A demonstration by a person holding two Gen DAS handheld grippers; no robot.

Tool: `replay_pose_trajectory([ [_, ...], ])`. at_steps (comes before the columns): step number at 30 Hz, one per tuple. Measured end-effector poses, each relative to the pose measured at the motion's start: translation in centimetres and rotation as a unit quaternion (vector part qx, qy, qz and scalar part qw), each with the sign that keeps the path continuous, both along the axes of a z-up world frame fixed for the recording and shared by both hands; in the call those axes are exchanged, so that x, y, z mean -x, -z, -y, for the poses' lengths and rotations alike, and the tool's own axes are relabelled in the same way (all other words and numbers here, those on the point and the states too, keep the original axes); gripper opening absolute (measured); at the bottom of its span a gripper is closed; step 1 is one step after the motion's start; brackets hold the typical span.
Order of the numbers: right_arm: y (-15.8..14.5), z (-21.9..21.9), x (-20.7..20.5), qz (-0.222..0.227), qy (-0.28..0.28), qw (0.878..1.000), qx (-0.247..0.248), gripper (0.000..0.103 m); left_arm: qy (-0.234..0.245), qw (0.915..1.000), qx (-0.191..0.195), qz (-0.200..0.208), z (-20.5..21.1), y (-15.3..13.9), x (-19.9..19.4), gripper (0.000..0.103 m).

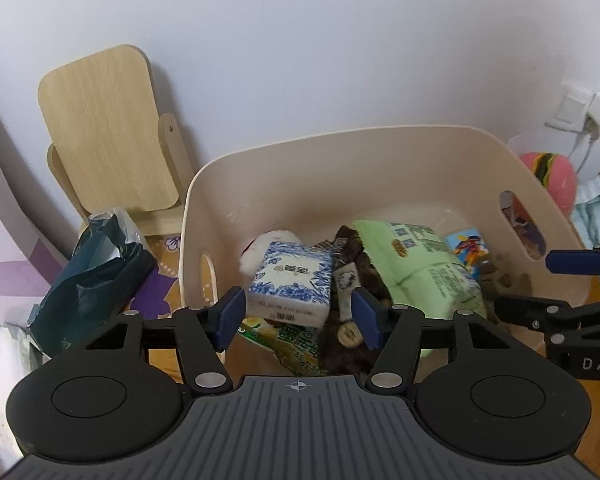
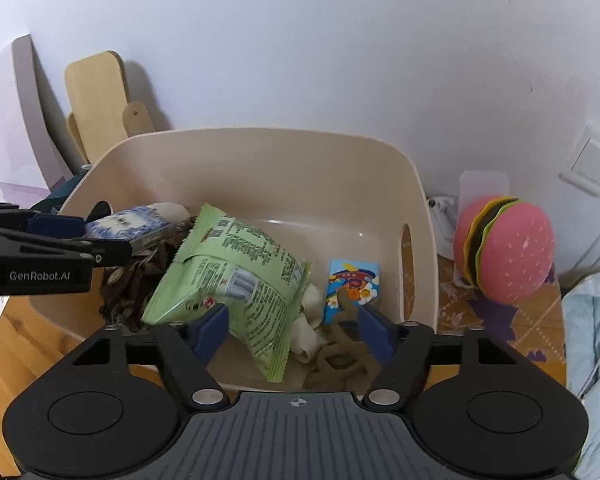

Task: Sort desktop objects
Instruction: 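Carry both items over the beige bin and open both grippers to drop them, then move the left gripper to the dark blue stick box while the right approaches the black cube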

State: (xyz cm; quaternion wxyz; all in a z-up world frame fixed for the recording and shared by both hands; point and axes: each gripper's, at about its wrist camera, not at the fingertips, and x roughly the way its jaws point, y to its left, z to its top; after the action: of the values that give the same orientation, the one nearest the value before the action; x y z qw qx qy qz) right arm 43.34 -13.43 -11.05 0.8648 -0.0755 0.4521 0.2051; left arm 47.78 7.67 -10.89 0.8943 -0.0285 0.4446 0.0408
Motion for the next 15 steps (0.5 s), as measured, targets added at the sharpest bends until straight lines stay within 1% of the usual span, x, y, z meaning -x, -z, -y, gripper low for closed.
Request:
replay_pose_trajectory([
  [4, -1.2, 0.8, 1.5, 0.024, -0.006, 1.000, -0.018, 0.080, 0.015, 0.9997, -0.005, 0.017, -0.2, -1.1, 1.4, 0.064],
  [6, -1.9, 1.7, 2.6, 0.040, -0.006, 0.999, -0.030, 0.088, 0.022, 0.9994, -0.007, 0.027, -0.5, -1.7, 2.5, 0.065],
  [9, -2.7, 2.6, 3.9, 0.060, -0.006, 0.997, -0.040, 0.091, 0.033, 0.9987, -0.002, 0.039, -1.4, -2.3, 4.6, 0.067],
  [10, -2.8, 3.1, 4.5, 0.064, -0.008, 0.997, -0.042, 0.092, 0.038, 0.9985, -0.001, 0.040, -1.7, -2.4, 5.3, 0.067],
  [12, -3.0, 3.9, 5.5, 0.067, -0.012, 0.997, -0.042, 0.099, 0.048, 0.9982, -0.004, 0.035, -2.3, -2.4, 6.9, 0.068],
  [15, -2.6, 5.1, 7.4, 0.068, -0.018, 0.997, -0.042, 0.101, 0.051, 0.9980, -0.023, 0.027, -2.9, -2.0, 8.9, 0.070],
])
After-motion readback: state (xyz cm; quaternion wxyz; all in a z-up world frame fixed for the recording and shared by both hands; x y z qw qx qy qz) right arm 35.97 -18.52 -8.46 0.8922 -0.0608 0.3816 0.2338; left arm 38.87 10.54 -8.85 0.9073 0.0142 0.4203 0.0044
